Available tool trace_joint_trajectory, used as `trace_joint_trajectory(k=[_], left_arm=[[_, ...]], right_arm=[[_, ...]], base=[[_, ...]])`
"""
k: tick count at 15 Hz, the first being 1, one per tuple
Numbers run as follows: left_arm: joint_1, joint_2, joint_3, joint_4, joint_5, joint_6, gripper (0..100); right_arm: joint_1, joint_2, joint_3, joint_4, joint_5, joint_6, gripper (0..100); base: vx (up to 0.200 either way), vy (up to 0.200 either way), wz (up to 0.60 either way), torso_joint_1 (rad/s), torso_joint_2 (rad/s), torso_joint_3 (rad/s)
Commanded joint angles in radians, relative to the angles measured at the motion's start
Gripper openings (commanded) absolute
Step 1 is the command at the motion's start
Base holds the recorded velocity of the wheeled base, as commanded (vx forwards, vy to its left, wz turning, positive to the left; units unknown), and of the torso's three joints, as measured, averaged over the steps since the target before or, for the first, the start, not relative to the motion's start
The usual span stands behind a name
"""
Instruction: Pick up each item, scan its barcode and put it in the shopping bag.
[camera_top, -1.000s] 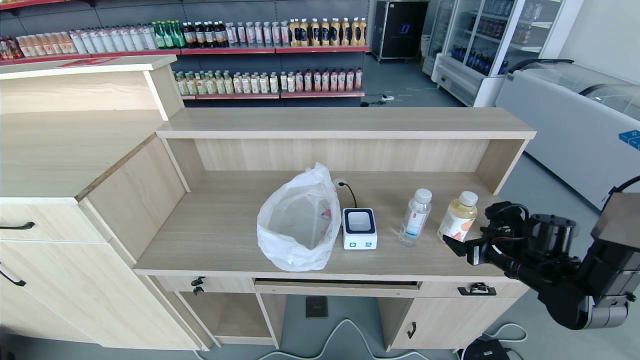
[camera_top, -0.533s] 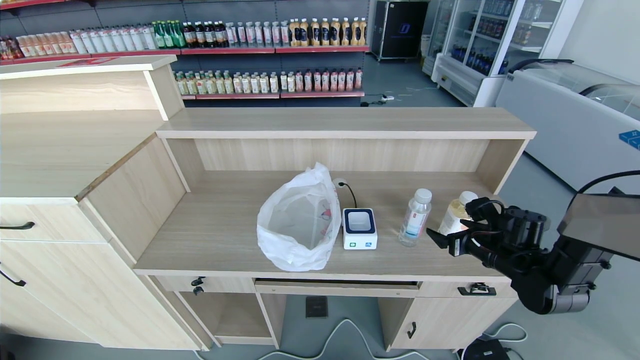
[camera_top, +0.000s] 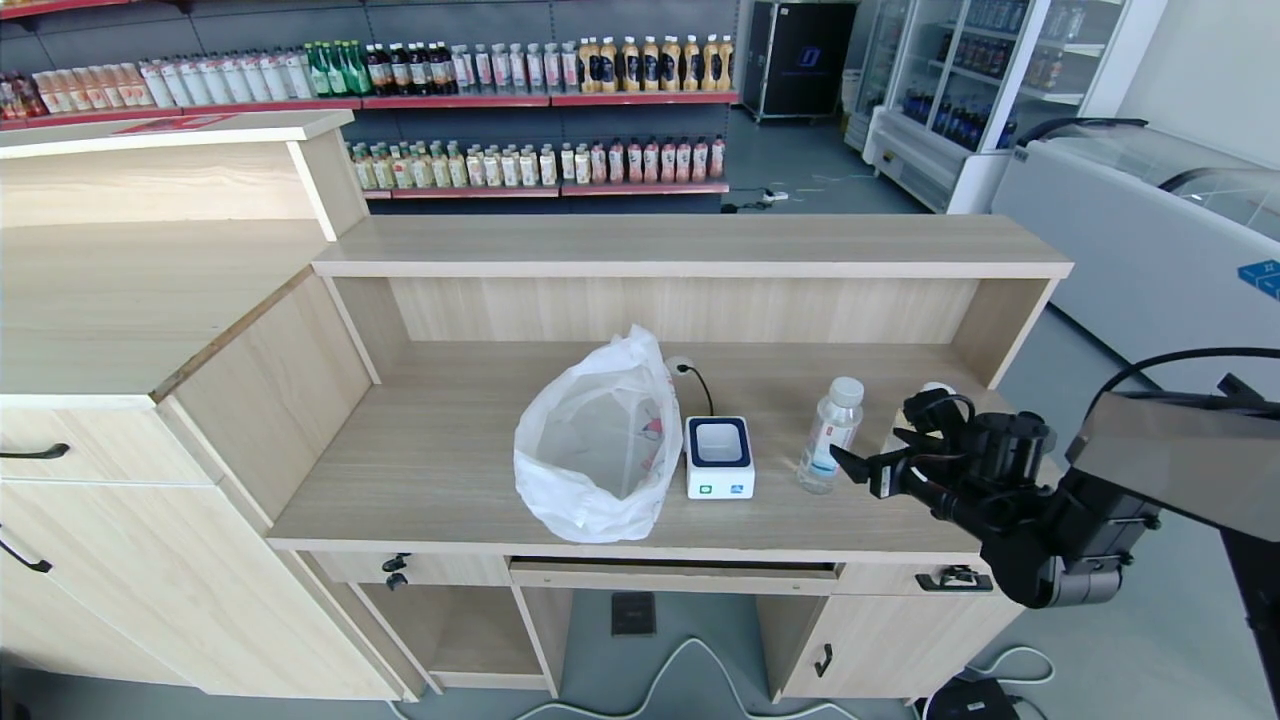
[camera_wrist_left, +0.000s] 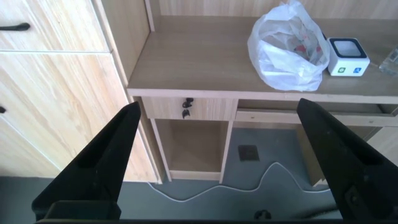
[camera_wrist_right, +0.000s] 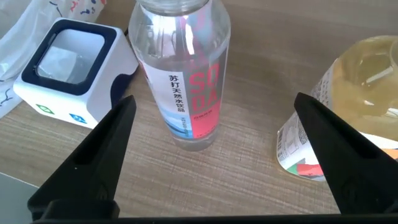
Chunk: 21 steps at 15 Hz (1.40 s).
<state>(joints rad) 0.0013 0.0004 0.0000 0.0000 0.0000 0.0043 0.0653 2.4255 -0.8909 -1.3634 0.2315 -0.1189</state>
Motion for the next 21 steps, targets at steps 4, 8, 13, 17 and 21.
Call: trace_joint_trajectory(k=[4,8,13,17,21], left_arm=[[0.000,0.000,0.000,0.000,0.000,0.000,100],[0.000,0.000,0.000,0.000,0.000,0.000,100],[0.000,0.000,0.000,0.000,0.000,0.000,100],[0.000,0.000,0.000,0.000,0.000,0.000,100],[0.000,0.000,0.000,0.000,0.000,0.000,100]], right_arm=[[0.028,0.047,-0.082,0.033,0.000,0.041,100],[0.034,0.078,-0.142,0.037,0.000,0.059,100],[0.057,0.101,-0.194,0.044,-0.001,0.104,100],[0.062,0.116,-0.253,0.084,-0.004,0.113,100],[0.064,0.132,-0.261,0.087,-0.008,0.113,100]], base=[[0.000,0.000,0.00,0.000,0.00,0.000],[0.000,0.000,0.00,0.000,0.00,0.000],[0.000,0.000,0.00,0.000,0.00,0.000],[0.000,0.000,0.00,0.000,0.00,0.000],[0.000,0.000,0.00,0.000,0.00,0.000]])
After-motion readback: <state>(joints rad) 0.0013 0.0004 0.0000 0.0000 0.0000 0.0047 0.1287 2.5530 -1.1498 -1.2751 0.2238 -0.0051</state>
